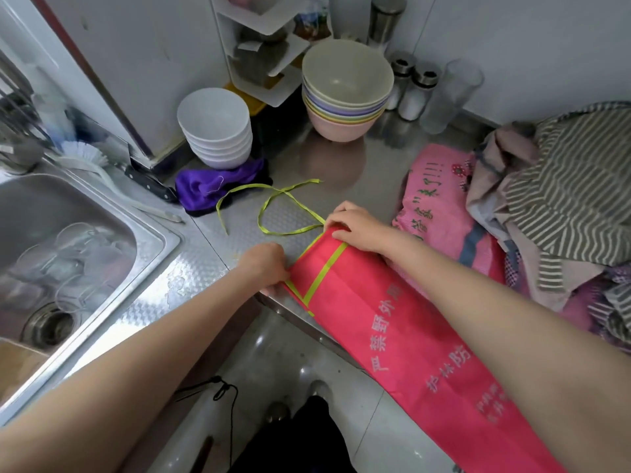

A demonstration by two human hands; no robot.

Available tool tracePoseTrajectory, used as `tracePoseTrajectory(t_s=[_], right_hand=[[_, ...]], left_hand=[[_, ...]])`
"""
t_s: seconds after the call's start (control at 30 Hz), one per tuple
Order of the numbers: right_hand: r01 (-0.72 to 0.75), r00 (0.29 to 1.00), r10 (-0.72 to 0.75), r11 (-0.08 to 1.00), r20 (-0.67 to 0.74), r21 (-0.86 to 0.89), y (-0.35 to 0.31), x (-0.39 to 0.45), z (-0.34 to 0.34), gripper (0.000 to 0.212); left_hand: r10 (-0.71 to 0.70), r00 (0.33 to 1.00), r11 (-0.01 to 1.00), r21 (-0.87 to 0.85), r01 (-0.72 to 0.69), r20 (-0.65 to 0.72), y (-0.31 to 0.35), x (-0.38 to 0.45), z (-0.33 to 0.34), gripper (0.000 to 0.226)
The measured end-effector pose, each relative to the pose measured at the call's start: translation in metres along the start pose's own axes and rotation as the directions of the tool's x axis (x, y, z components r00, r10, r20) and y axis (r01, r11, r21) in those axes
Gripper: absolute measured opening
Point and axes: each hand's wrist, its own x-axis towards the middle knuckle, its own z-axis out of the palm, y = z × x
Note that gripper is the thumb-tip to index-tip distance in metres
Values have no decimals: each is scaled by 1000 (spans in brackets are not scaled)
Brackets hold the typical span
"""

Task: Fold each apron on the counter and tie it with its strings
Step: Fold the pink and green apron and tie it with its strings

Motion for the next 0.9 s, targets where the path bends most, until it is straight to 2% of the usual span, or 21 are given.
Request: tracePoseTrajectory(t_s=[0.07,0.17,0.23,0.27,0.33,0.37,0.4,0.5,0.6,0.67,0.73,0.77,0.8,0.83,0.9], right_hand=[[-2,1000,3,1000,-31,15,4,-5,1,24],[-48,999,47,999,-21,-21,5,-5,4,21],[-80,997,79,996,-28,-49,6,-4,-1,20],[-103,994,101,994,-46,-40,7,-4,-7,19],[-138,988,137,990,-74,-11,10,-7,-27,18],[-152,986,153,988,-64,17,12,-10,-39,15],[-171,985,173,984,-27,52,15,-12,-54,11],[-237,970,224,958,97,162,27,-24,-103,17],[-273,961,252,921,110,277,44,-39,-142,5],[-306,950,306,891,56,335,55,-46,-158,3],[-335,920,387,864,-70,376,73,-47,-168,10],[-347,895,427,850,-133,395,82,-45,-170,13],[-355,869,460,836,-182,417,92,-43,-172,14],[-360,843,490,820,-220,445,102,-40,-173,12],[-363,801,528,803,-281,473,118,-37,-177,4]], left_hand=[[-5,998,999,-44,8,62,4,-2,-3,28],[-1,979,950,-306,64,202,5,0,-4,6],[29,978,908,-414,61,207,4,1,-6,11],[36,978,866,-495,72,206,4,2,-8,10],[62,966,693,-708,138,249,9,4,-17,9],[90,958,626,-764,158,272,12,5,-24,11],[116,954,606,-781,152,276,16,8,-30,15],[157,977,641,-768,10,144,35,24,-54,25],[158,985,674,-722,-156,-66,63,42,-82,29],[189,962,686,-675,-273,-198,85,51,-100,31],[195,927,656,-660,-366,-321,111,59,-114,31],[188,919,586,-711,-388,-347,121,63,-119,31],[178,929,489,-791,-369,-323,130,66,-122,31],[192,940,447,-828,-339,-282,135,67,-123,29],[248,956,455,-853,-257,-155,139,71,-114,26]])
